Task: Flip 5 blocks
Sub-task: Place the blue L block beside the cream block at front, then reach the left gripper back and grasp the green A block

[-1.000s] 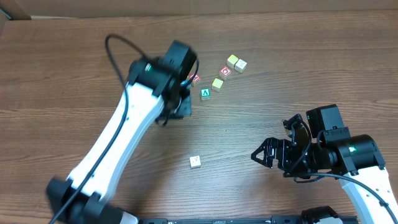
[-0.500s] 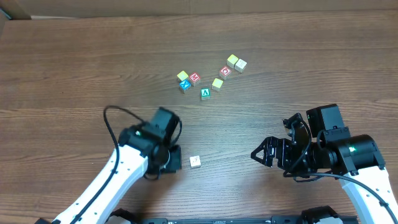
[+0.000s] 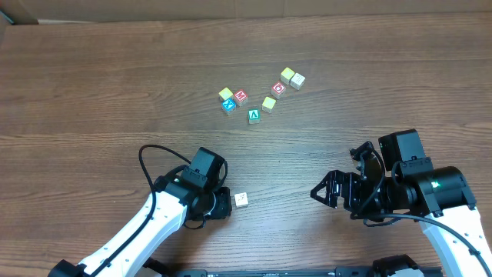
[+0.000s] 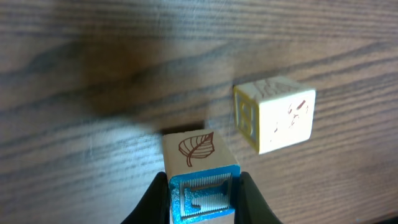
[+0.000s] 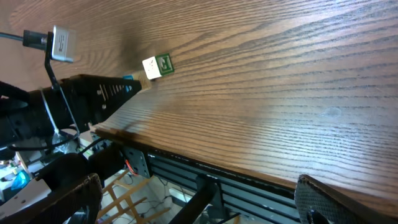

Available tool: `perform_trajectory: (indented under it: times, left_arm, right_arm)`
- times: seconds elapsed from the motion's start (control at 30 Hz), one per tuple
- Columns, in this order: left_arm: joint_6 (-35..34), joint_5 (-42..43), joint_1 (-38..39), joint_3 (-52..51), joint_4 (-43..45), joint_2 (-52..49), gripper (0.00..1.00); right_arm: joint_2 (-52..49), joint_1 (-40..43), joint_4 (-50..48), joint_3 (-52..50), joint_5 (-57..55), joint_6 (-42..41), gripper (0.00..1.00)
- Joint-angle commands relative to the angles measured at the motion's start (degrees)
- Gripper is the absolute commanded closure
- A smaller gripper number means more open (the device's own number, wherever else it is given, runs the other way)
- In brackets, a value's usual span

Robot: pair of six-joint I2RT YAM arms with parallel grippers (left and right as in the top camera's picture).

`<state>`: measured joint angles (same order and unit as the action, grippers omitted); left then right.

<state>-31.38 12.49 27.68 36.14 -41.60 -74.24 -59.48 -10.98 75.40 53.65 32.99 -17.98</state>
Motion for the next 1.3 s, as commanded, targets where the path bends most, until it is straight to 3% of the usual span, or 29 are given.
perform_trajectory:
  times: [0.0, 0.6, 0.87, 1.27]
  left_arm:
    - [-0.61, 0.87, 0.22, -0.96, 1.95, -1.79, 0.95]
    - [-3.39, -0.61, 0.20, -0.96, 7.34, -8.48, 0.95]
    - [-3.54, -0.63, 0.20, -0.92, 7.17, -8.48, 0.76]
    - [-3.54, -0.63, 0.20, 0.66, 6.27, -4.24, 0.70]
  right_arm:
    - [0.22, -0.31, -0.04, 0.81, 0.13, 0.44, 0.00]
    - [0.22, -0.31, 0.68, 0.81, 0.11, 0.46, 0.00]
    - [0.22, -0.31, 0.85, 0.81, 0.11, 0.46, 0.00]
    - [0.22, -0.31, 1.03, 0.81, 0.11, 0.46, 0.00]
